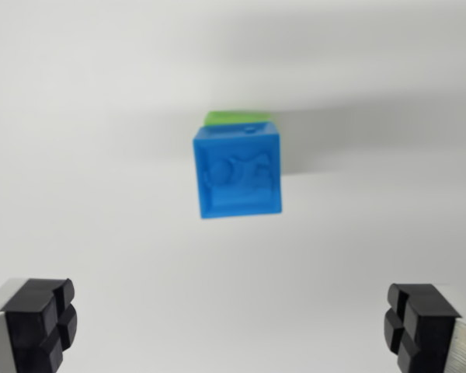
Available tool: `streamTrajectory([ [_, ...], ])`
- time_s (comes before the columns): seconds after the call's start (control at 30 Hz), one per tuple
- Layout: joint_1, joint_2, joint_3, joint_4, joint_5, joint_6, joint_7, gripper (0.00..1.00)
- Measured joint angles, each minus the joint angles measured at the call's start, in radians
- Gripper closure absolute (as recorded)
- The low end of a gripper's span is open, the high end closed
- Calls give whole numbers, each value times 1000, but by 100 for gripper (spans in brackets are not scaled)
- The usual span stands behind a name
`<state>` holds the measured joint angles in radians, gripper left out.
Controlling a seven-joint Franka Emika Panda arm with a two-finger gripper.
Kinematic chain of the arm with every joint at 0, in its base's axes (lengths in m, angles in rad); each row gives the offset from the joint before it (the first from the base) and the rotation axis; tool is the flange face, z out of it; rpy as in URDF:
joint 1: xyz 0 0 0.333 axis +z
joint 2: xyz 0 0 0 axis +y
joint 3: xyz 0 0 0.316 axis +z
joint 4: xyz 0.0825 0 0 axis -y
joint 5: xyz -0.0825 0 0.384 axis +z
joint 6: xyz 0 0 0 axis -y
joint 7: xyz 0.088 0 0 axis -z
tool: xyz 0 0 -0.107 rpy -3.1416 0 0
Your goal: Stack cube
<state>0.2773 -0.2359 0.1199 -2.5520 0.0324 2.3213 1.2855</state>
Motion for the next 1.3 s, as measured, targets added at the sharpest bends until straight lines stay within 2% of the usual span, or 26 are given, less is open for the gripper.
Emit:
streamTrajectory([
  [0.67,0,-107,-5,111,6,-218,-7,0],
  [1.3,0,-137,-9,180,6,-319,-9,0],
])
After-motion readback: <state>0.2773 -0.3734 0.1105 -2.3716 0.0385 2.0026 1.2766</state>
